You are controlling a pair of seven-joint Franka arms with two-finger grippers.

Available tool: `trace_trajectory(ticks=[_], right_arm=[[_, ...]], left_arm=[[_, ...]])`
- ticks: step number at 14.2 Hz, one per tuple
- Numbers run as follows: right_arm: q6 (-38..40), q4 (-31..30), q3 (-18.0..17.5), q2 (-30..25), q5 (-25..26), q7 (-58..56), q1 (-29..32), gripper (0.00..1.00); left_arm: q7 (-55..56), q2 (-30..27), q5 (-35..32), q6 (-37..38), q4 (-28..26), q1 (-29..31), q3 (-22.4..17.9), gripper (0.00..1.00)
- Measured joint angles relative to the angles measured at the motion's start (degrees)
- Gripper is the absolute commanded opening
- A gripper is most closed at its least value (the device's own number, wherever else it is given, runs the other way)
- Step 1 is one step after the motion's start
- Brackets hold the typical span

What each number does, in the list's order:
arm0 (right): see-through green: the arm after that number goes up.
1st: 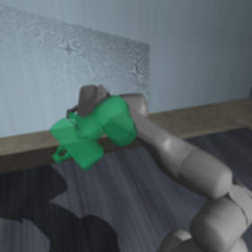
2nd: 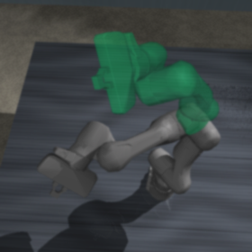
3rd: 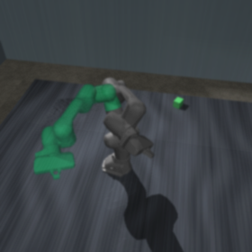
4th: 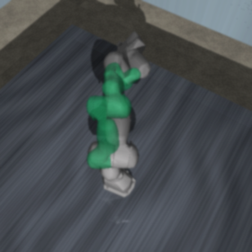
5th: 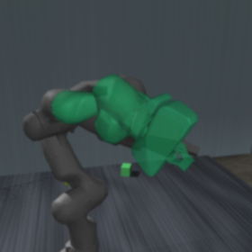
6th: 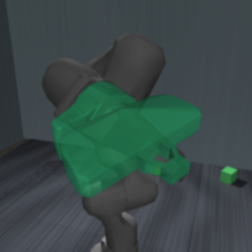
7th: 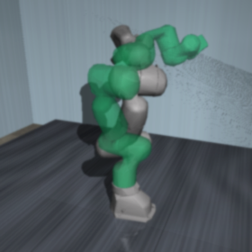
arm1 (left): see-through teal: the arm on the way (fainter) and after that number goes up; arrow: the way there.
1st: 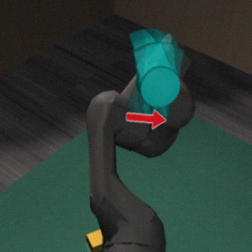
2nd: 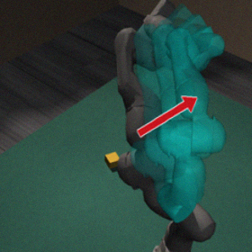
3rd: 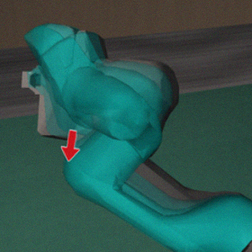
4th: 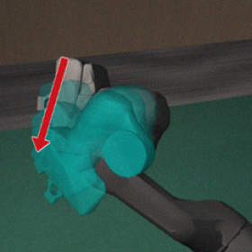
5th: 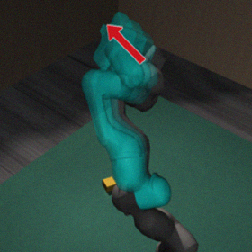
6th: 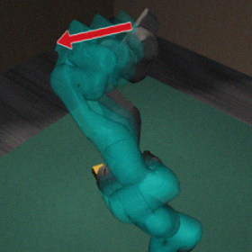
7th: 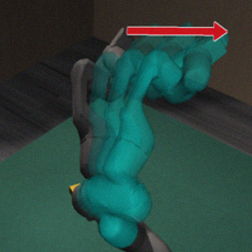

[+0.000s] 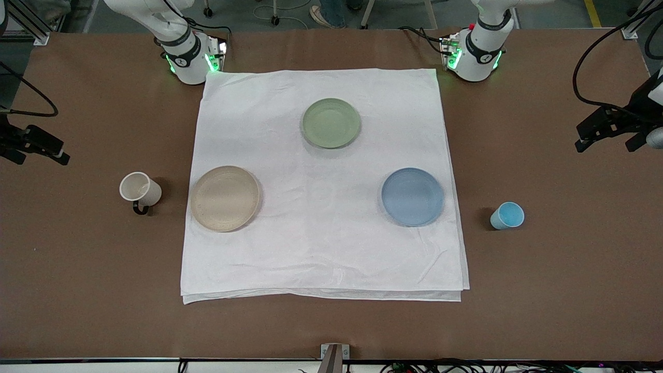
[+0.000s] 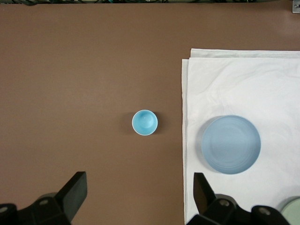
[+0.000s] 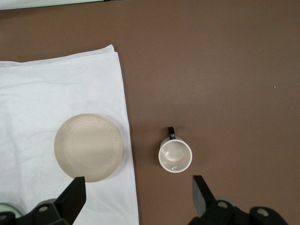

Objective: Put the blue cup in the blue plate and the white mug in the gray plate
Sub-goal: 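Reach the left gripper toward the light-blue cup, then grasp the blue cup with the left gripper while the right gripper grasps the mug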

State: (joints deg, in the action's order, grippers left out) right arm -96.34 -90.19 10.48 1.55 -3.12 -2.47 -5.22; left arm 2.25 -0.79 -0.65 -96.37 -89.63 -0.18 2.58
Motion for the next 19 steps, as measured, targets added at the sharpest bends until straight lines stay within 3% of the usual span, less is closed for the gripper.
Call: trace_trajectory(ticks=[7, 12, 16, 19], right_arm=[[-0.06, 0.13, -1.07, 0.00, 0.05, -0.08, 1.84, 1.00], [-0.02, 0.57, -4.69, 0.00, 0.17, -0.20, 4.37, 1.00], [0.47, 0.39, -4.71, 0.65, 0.19, -0.20, 4.81, 1.00], [0.05, 0.14, -4.71, 4.26, 0.20, -0.19, 4.97, 1.00]], left_arm=[[0.06, 0.60, 0.00, 0.89, -0.16, 0.12, -0.17, 1.00], [0.06, 9.24, 0.00, 2.51, -2.10, 1.51, -0.64, 1.00], [0.04, 19.60, 0.00, -8.15, -4.14, 4.06, -0.74, 1.00], [0.04, 24.62, -0.06, -16.18, -6.89, 4.69, -0.74, 1.00]])
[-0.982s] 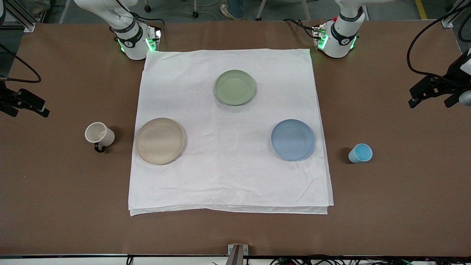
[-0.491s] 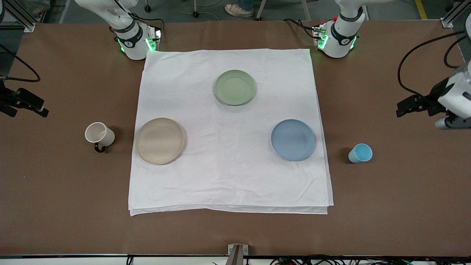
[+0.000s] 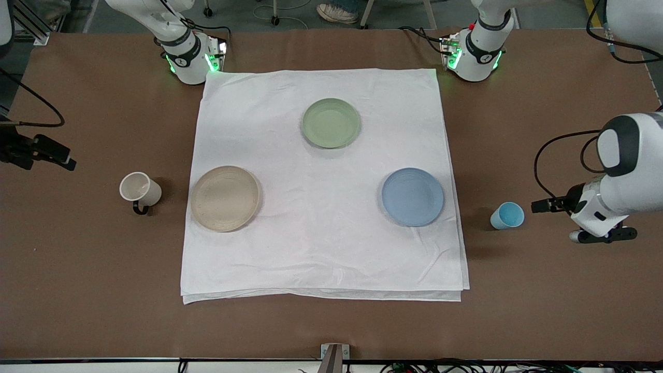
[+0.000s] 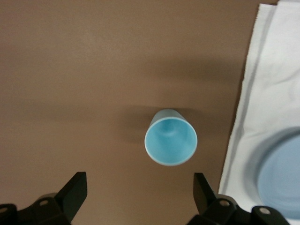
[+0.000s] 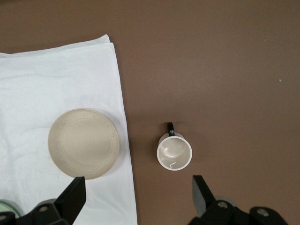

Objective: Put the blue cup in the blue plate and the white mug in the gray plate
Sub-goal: 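Grasp the blue cup with the left gripper while the right gripper grasps the mug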

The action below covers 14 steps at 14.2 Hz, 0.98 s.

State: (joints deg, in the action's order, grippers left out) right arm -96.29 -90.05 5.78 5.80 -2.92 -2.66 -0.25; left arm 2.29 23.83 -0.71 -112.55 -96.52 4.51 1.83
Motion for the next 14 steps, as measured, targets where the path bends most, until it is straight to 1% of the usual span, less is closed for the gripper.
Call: trace_trajectory(ticks=[2, 5, 6, 7, 8, 10, 11, 12, 13, 14], right_arm=[[-3.09, -0.27, -0.03, 4.26, 0.00, 0.01, 0.01, 1.00], [-8.50, -0.27, -0.04, 11.32, 0.00, 0.01, 0.27, 1.00], [-8.89, -0.23, -0.03, 13.21, 0.00, 0.01, 0.56, 1.00], [-8.89, -0.27, -0.04, 15.06, -0.01, 0.01, 0.89, 1.00], [-9.31, -0.35, -0.03, 17.17, -0.01, 0.01, 1.37, 1.00], [-12.70, -0.56, -0.05, 22.41, -0.02, -0.04, 2.61, 1.00], [-14.06, -0.52, -0.06, 24.86, -0.02, -0.06, 2.83, 1.00], [-14.77, -0.48, -0.20, 26.84, -0.02, -0.06, 2.79, 1.00], [-15.02, -0.48, -0.38, 28.40, -0.02, -0.04, 2.74, 1.00], [-15.22, -0.47, -0.46, 29.87, -0.02, -0.03, 2.74, 1.00]], left_arm=[[0.00, 1.83, -0.01, -4.56, -2.36, -0.04, 0.00, 1.00], [0.00, 2.72, -0.02, -10.81, -6.91, -0.09, 0.01, 1.00], [0.00, 2.86, -0.02, -12.81, -8.30, -0.08, 0.01, 0.98], [0.00, 3.02, -0.02, -14.52, -9.50, -0.08, 0.01, 0.92], [0.01, 3.20, -0.02, -15.75, -10.45, -0.04, 0.00, 0.83], [0.06, 3.63, -0.02, -16.80, -11.43, 0.43, -0.04, 0.56], [0.06, 3.75, -0.02, -16.89, -11.61, 0.76, -0.05, 0.35], [0.06, 3.82, -0.02, -16.90, -11.65, 0.99, -0.05, 0.18], [0.08, 3.91, -0.02, -16.90, -11.66, 1.08, -0.05, 0.05], [0.29, 4.02, -0.02, -16.90, -11.66, 1.06, -0.04, 0.00]])
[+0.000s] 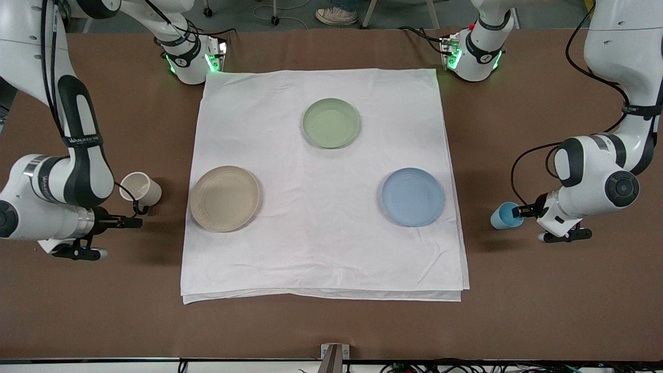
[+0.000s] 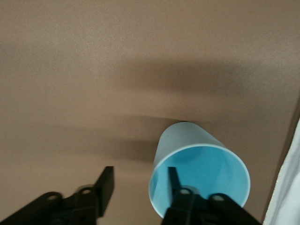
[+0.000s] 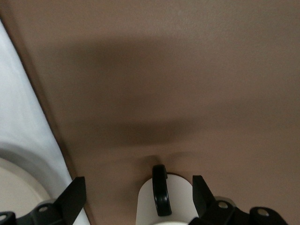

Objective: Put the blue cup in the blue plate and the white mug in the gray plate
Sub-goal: 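Grasp the blue cup with the left gripper while the right gripper grasps the mug, then carry the blue cup onto the blue plate with the left gripper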

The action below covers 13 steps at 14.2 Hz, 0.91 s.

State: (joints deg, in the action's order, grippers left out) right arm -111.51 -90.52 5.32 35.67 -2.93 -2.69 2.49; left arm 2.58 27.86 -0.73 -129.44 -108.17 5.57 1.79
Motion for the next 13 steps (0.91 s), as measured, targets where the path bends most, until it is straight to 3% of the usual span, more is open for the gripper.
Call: trace_trajectory(ticks=[5, 7, 9, 13], right_arm=[[0.02, -0.19, 0.06, 1.93, 0.03, -0.02, 0.07, 0.96], [0.18, -0.86, 0.15, 1.97, 0.95, -0.05, 0.20, 0.92], [0.15, -1.84, 0.15, 2.00, 3.21, -0.05, 0.29, 0.86], [0.11, -3.42, 0.15, 2.03, 4.08, -0.14, 0.38, 0.67]], left_arm=[[3.10, -0.56, 0.00, 0.29, 0.77, -0.71, 0.81, 0.00], [5.61, -2.51, 0.00, 3.97, 1.41, -1.73, 1.97, 0.00], [10.65, -5.27, 0.00, 7.98, 1.87, -2.81, 4.83, 0.00], [24.37, -7.44, 0.00, 9.41, 1.59, -4.11, 14.52, 0.00]])
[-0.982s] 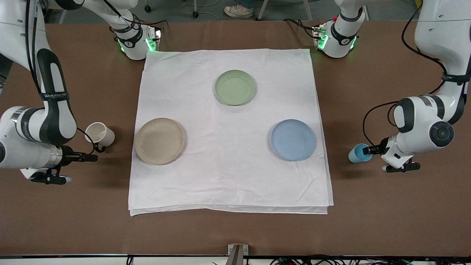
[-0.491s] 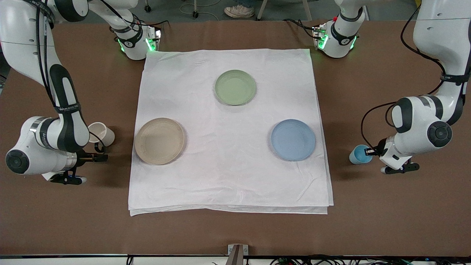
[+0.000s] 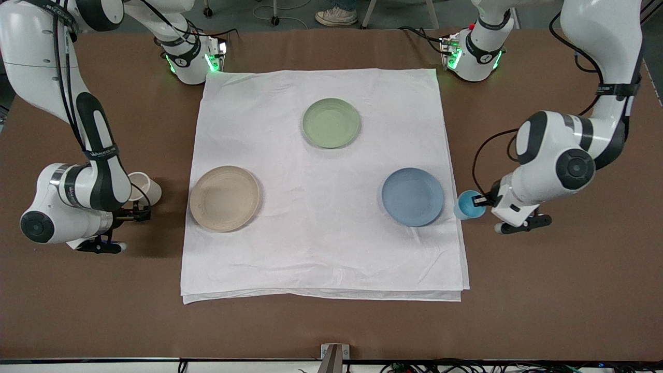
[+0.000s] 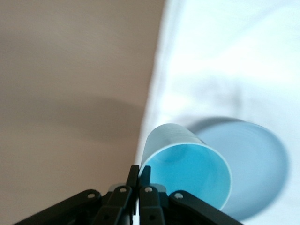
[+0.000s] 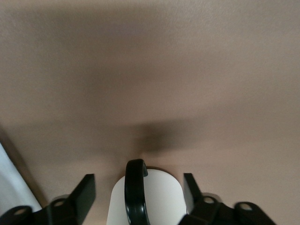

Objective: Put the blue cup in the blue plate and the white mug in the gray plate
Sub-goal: 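Carry the blue cup onto the blue plate with the left gripper, then release the cup and withdraw the left gripper while the right gripper lifts the mug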

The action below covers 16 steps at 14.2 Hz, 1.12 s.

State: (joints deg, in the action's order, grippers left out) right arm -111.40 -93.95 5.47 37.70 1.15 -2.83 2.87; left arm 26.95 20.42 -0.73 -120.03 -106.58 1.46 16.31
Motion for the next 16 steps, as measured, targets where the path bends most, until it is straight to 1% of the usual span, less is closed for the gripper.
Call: trace_trajectory(ticks=[1, 3, 5, 7, 9, 13, 14, 15, 16], right_arm=[[-0.01, -0.19, 0.00, 0.00, 0.01, 0.00, 0.02, 0.56], [0.04, -0.41, 0.00, 0.00, 0.02, -0.32, 0.13, 0.28], [0.17, -0.76, 0.00, 0.00, 0.03, -2.32, 0.40, 0.15], [0.18, -1.05, 0.00, 0.00, 0.02, -3.40, 0.63, 0.10], [0.26, -1.06, -0.03, 0.00, 0.02, -3.58, 0.65, 0.05], [0.52, -0.97, -0.19, 0.00, 0.02, -3.73, 0.64, 0.01], [0.54, -0.72, -0.27, -0.02, 0.02, -4.23, 0.63, 0.00], [0.86, -0.10, -0.36, -0.07, 0.02, -5.09, 0.62, 0.00], [1.90, 0.83, -0.50, -0.20, 0.01, -5.87, 0.59, 0.00]], left_arm=[[2.86, 0.25, 0.00, -0.31, -0.29, -0.44, 1.96, 0.00], [7.63, 1.31, 0.00, -1.93, -0.82, -2.15, 4.38, 0.00], [11.03, 3.06, 0.00, -4.32, -1.20, -5.04, 4.61, 0.00], [12.58, 4.78, -0.70, -5.98, -1.78, -6.60, 4.58, 0.00], [13.21, 5.86, -2.05, -6.79, -2.48, -6.82, 4.54, 0.00], [13.28, 6.15, -3.04, -7.09, -3.53, -6.68, 4.35, 0.02], [13.28, 6.15, -3.04, -7.09, -3.61, -6.68, 4.35, 0.26], [13.28, 6.15, -3.05, -7.14, -3.61, -6.68, 4.35, 0.75], [13.28, 6.11, -3.05, -7.22, -3.57, -6.65, 4.35, 0.99]])
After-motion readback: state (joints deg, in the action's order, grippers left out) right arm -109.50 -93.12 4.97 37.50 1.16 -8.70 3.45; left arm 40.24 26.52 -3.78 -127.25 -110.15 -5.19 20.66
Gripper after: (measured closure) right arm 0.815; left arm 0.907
